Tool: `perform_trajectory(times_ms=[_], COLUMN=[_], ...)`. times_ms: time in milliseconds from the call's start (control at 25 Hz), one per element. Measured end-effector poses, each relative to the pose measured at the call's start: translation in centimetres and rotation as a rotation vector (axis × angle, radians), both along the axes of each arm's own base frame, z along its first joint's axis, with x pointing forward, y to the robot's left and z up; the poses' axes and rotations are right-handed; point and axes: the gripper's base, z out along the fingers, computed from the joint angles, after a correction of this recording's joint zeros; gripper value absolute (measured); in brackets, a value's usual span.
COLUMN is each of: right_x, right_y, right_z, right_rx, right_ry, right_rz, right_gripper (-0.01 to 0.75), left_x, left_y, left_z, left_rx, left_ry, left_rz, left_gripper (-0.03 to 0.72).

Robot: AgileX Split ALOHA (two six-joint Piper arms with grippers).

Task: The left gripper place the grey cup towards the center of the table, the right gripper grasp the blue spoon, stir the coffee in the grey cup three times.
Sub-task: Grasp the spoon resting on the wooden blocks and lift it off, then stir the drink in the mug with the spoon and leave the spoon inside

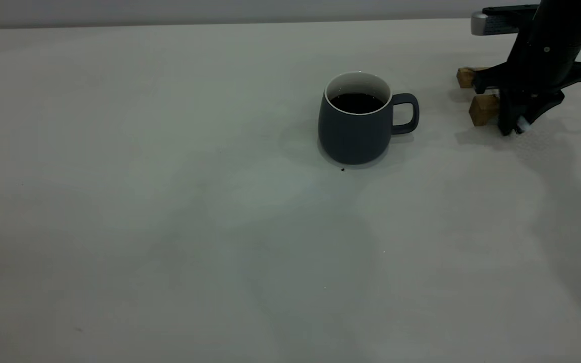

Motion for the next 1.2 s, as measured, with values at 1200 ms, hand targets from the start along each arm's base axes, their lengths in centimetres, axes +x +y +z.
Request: perform_trajectory(times_ms=[1200], right_x=[-2.0], right_y=[11.2], right_z=[16.2], right_rx=[1.030], right_ry=[0.228], right_rz=[-0.198], right_gripper=[0.095], left_x=[0.0], left_y=[0.0], left_z=[0.0], left_rx=[0.001], left_ry=[0.000], left_rz=[-0.001], left_gripper=[0.585])
